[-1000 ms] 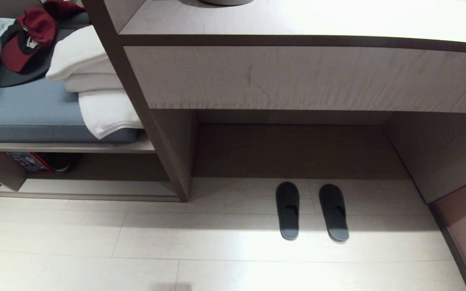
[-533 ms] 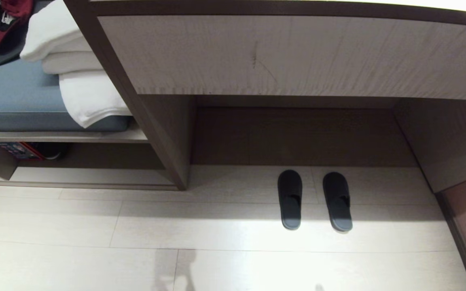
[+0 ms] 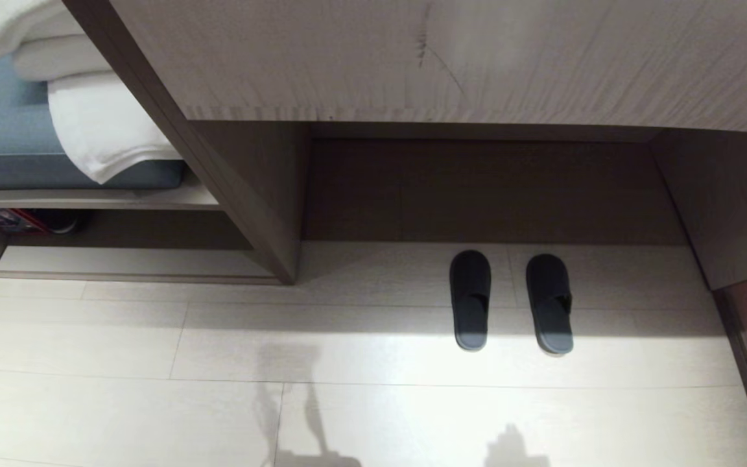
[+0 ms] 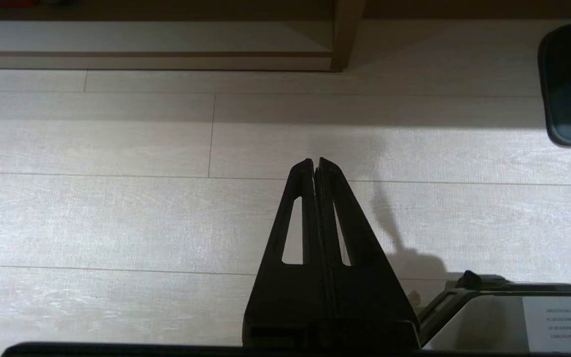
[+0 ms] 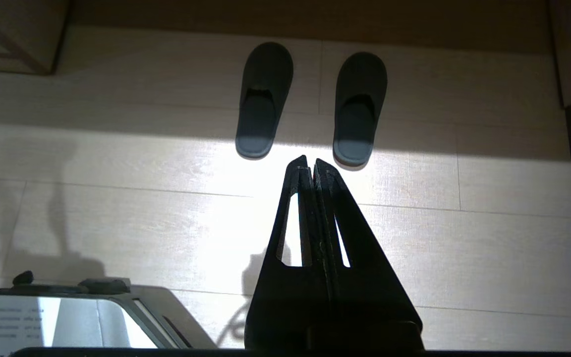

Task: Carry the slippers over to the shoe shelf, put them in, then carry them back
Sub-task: Pick up the slippers on the floor

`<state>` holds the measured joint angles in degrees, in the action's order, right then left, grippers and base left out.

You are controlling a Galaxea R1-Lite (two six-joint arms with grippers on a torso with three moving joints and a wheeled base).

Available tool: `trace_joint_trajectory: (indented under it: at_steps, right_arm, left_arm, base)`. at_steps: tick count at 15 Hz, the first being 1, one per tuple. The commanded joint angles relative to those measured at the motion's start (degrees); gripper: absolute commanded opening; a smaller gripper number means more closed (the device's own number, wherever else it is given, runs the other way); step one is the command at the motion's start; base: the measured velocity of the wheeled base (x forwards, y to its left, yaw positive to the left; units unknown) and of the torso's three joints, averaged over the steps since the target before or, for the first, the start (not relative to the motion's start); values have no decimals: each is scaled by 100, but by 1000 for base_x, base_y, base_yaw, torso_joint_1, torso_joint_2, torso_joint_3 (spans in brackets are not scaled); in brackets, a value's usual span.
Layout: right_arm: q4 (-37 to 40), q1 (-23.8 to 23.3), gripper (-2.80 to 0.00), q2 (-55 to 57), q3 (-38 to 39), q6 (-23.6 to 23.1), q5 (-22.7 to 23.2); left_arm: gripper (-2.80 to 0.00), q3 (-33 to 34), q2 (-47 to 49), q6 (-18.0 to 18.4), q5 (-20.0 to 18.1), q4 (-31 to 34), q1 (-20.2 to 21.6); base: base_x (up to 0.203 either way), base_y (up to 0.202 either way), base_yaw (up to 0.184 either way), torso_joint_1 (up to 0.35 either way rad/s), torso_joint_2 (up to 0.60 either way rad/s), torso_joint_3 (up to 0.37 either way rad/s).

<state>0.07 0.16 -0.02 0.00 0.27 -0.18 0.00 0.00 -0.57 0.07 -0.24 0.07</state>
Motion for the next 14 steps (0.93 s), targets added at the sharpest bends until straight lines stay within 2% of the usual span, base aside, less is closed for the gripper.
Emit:
trace_joint_trajectory:
  at_steps: [1,14]
  right_arm:
    - [1,2,-280,2,9,0,1]
    - [1,2,-280,2,9,0,1]
  left_arm:
    - [-280,0,1,-2,2,-2,1]
    - [-280,0,9,5,2,-2,1]
  base:
    - [0,0,0,0,2,-198]
    - [0,0,0,2,2,-198]
